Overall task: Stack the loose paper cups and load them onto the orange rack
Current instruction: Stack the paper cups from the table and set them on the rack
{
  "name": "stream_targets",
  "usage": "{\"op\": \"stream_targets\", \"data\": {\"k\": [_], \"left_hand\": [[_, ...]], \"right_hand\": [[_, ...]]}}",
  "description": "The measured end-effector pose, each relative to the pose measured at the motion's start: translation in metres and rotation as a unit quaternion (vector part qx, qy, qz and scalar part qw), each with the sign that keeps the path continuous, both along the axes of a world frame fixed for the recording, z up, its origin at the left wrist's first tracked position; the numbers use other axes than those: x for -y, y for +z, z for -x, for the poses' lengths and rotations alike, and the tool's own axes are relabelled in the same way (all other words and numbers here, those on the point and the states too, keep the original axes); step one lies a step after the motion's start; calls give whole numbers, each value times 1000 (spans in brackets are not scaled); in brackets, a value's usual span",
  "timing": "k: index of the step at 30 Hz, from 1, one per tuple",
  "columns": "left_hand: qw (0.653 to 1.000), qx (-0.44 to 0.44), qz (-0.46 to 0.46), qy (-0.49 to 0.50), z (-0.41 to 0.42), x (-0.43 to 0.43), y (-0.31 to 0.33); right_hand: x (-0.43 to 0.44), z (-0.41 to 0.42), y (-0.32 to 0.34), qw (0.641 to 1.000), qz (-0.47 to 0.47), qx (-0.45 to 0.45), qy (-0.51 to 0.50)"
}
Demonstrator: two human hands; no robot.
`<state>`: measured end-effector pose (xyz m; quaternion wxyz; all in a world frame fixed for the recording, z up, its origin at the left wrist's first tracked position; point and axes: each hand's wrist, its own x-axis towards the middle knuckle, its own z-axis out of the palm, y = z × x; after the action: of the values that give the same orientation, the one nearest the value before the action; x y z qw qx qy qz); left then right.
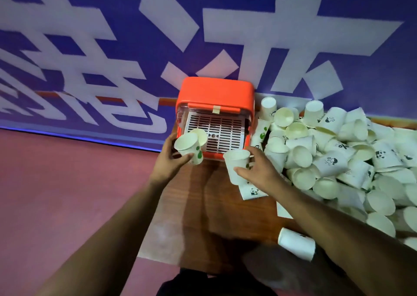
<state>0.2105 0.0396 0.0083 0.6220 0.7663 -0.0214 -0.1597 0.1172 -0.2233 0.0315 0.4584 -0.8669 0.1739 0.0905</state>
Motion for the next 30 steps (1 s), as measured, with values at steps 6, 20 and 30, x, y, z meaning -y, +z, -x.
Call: {"op": "stream_targets", "data": {"k": [6, 20, 30], "left_hand": [[994, 80, -72, 19, -39, 2, 10], [965, 109, -226, -77, -84, 18, -35], [962, 55, -200, -180, -97, -7, -59]], "right_hand": [[-12, -45, 11, 994, -70, 53, -60], [-34, -74, -9, 989, -83, 59, -107], [-74, -104, -17, 988, -91, 76, -95]]}}
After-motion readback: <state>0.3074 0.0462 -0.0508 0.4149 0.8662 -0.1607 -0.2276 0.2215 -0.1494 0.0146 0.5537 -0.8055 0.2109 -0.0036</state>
